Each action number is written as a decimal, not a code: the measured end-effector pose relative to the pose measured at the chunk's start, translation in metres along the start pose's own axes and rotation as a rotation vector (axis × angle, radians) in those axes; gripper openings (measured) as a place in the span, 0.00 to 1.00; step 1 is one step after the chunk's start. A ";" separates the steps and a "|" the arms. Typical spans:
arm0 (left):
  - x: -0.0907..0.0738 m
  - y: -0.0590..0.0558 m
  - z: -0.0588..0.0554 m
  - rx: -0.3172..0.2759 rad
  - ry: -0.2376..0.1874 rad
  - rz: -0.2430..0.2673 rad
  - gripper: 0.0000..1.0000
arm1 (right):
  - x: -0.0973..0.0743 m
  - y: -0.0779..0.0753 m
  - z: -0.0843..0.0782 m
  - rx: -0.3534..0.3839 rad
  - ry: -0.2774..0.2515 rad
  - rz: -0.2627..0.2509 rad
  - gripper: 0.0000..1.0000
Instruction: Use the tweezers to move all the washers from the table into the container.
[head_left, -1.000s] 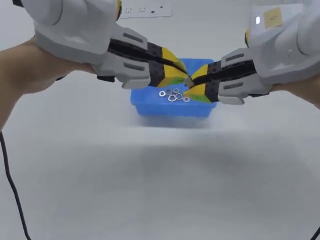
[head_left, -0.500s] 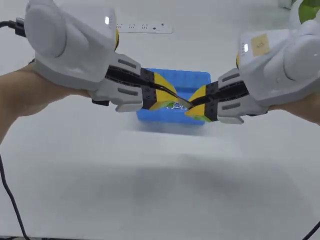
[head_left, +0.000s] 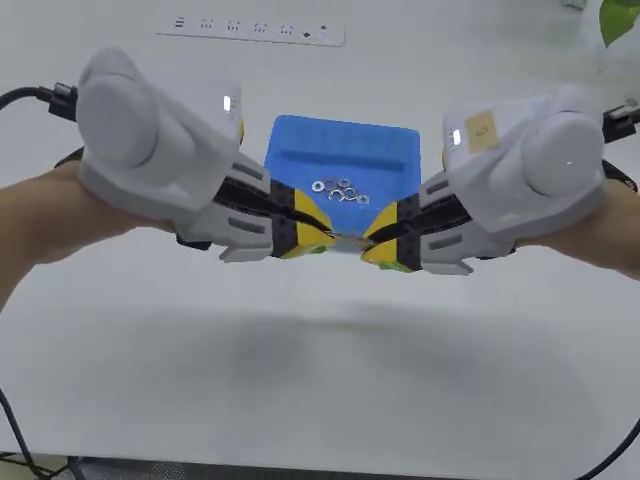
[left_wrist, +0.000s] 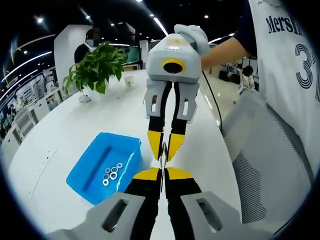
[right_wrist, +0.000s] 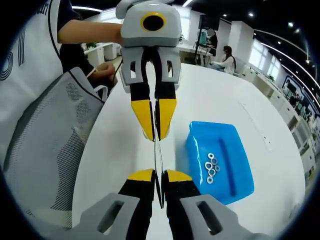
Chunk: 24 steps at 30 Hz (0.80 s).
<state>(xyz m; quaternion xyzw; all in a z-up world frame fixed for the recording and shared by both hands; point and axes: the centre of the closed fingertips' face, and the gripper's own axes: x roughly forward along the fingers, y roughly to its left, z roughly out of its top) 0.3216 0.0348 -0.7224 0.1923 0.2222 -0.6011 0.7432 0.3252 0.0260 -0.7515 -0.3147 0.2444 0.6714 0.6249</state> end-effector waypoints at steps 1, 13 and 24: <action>0.001 0.000 -0.003 -0.009 0.003 -0.003 0.07 | 0.003 0.000 -0.002 0.001 0.007 0.005 0.08; 0.026 -0.003 -0.043 -0.052 0.083 -0.043 0.07 | 0.032 0.007 -0.030 0.017 0.089 0.048 0.09; 0.042 -0.002 -0.063 -0.076 0.139 -0.082 0.07 | 0.043 0.007 -0.047 0.030 0.133 0.050 0.10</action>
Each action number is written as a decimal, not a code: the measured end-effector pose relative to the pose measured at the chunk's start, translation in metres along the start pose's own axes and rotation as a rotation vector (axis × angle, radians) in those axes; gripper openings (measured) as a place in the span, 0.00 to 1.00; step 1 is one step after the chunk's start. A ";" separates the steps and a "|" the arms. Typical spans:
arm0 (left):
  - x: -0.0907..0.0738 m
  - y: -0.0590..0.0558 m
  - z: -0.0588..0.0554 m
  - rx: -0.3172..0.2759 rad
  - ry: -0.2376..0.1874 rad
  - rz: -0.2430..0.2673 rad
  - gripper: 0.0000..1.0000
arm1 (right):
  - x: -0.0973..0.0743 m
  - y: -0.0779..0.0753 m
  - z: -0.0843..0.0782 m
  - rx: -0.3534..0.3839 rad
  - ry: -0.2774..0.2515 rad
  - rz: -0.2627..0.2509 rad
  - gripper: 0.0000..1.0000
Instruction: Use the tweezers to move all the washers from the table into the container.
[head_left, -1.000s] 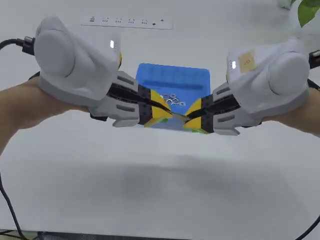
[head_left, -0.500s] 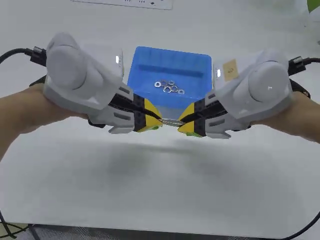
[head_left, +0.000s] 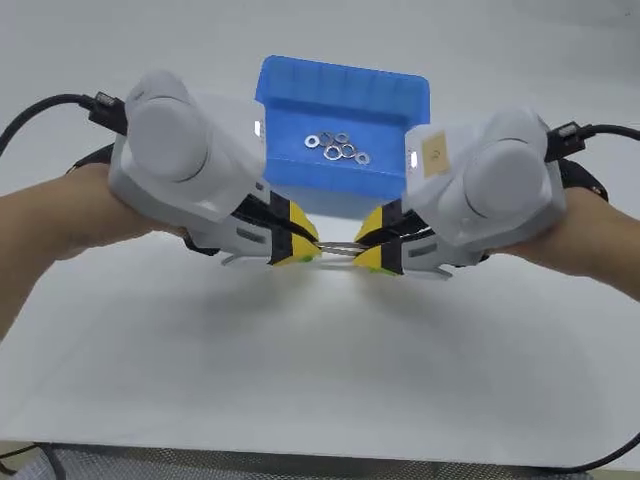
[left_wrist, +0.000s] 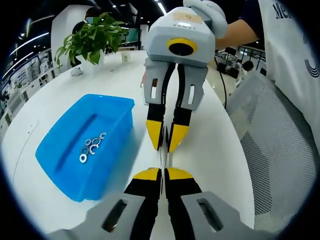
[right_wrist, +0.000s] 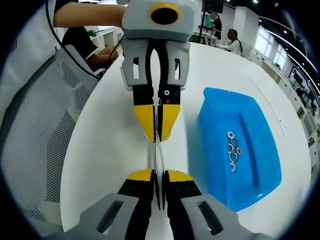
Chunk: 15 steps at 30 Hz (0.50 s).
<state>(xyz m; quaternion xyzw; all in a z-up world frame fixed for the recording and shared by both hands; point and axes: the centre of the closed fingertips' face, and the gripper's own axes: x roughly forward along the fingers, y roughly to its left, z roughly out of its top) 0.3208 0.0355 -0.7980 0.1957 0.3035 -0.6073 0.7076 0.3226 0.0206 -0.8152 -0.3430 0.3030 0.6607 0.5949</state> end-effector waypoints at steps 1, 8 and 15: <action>0.001 0.000 -0.001 -0.001 0.003 0.000 0.07 | 0.001 0.000 -0.001 0.003 0.004 0.001 0.10; 0.003 0.001 -0.007 -0.007 0.056 0.030 0.07 | 0.002 -0.002 0.001 -0.003 0.011 -0.008 0.11; 0.007 -0.005 -0.011 0.005 0.107 0.043 0.07 | 0.002 0.001 0.001 0.001 0.017 -0.014 0.13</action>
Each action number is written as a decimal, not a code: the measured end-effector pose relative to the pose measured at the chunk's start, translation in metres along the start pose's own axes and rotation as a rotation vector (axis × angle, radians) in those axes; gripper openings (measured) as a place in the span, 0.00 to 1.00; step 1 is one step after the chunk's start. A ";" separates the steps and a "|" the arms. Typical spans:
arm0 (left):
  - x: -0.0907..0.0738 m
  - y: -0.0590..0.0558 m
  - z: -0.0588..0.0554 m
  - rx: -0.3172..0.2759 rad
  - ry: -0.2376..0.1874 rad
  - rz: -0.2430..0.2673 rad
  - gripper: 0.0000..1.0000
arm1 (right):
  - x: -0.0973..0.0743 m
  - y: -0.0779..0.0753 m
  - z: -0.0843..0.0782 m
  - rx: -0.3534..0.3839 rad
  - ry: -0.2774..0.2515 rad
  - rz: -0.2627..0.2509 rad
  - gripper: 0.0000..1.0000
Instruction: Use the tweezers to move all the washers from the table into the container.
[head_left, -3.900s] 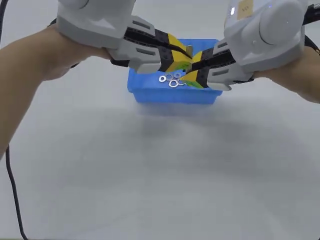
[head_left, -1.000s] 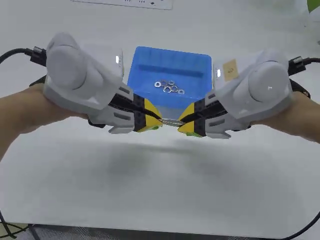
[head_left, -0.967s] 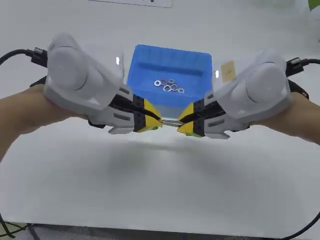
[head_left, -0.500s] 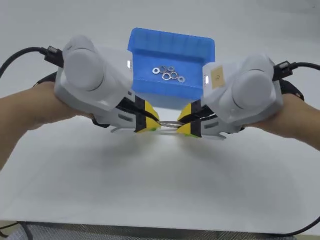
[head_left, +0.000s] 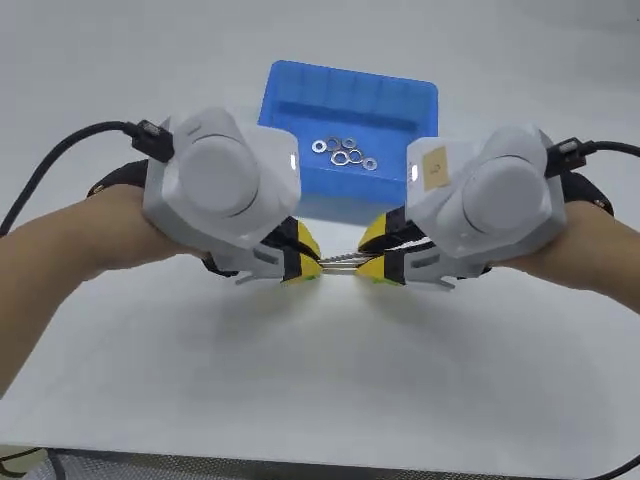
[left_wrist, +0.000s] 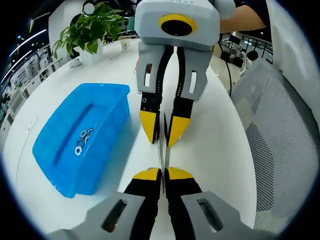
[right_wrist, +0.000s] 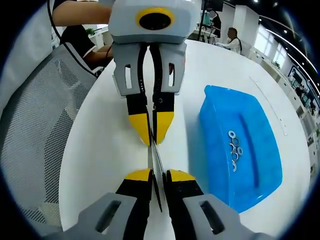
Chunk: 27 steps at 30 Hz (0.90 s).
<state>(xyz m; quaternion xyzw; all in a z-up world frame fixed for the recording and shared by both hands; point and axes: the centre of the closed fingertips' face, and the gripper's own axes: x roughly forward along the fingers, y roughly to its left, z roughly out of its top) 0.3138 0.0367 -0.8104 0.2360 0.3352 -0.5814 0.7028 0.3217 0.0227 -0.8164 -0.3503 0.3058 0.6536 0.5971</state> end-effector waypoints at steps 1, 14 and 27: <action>0.000 0.001 0.000 -0.006 -0.002 0.003 0.07 | 0.000 0.000 0.000 0.002 0.003 -0.001 0.13; -0.006 -0.003 -0.001 -0.059 -0.024 0.027 0.17 | -0.002 0.005 -0.001 0.082 0.007 0.019 0.19; -0.064 -0.015 0.036 -0.121 -0.317 0.111 0.40 | -0.074 0.000 0.043 0.380 -0.436 -0.089 0.31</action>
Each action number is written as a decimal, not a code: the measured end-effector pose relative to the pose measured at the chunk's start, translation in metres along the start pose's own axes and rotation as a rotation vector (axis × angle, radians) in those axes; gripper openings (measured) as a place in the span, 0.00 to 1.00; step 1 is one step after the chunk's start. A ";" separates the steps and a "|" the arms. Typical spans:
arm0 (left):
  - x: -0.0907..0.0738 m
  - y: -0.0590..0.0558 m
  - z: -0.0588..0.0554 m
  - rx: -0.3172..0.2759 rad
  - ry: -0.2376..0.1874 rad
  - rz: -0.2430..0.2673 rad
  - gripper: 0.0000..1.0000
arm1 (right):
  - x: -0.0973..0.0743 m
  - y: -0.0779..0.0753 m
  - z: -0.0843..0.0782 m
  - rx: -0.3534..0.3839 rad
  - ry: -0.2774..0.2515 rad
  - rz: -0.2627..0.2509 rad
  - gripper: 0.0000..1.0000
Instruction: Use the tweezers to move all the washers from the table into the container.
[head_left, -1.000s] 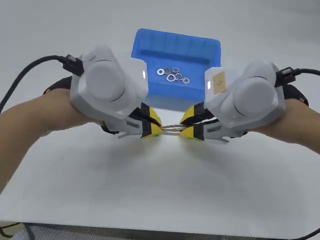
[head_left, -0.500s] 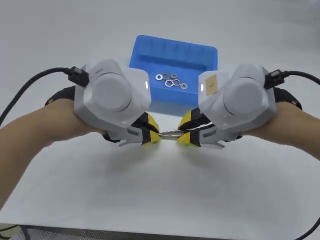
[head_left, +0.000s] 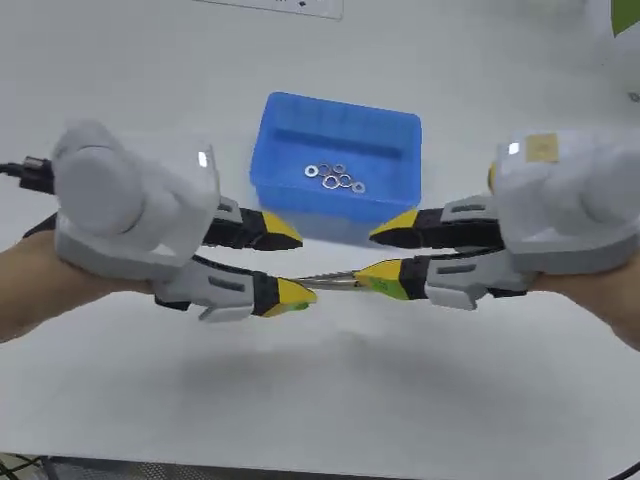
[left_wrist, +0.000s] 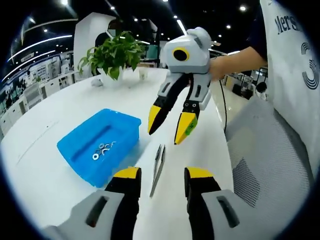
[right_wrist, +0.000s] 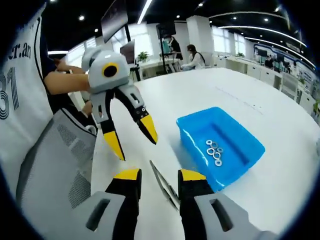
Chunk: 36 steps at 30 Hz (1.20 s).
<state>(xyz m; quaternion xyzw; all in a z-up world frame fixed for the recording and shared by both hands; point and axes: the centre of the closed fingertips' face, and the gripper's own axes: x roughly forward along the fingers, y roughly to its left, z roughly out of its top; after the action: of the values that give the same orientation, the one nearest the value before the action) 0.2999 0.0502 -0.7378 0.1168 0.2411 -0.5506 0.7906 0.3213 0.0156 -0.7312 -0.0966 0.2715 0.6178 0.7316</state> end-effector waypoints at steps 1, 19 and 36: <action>-0.006 -0.004 0.008 0.003 -0.027 -0.005 0.46 | -0.006 0.003 0.008 0.007 -0.044 0.005 0.32; -0.054 -0.005 0.061 0.032 -0.100 0.056 0.93 | -0.055 0.020 0.009 -0.229 0.010 -0.037 0.78; -0.060 -0.012 0.056 0.084 -0.027 0.089 0.99 | -0.067 0.025 0.026 -0.284 0.035 -0.074 0.97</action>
<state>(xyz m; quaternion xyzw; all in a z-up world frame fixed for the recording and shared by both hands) 0.2867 0.0692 -0.6582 0.1532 0.2015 -0.5260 0.8120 0.2988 -0.0237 -0.6704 -0.2199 0.1903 0.6210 0.7279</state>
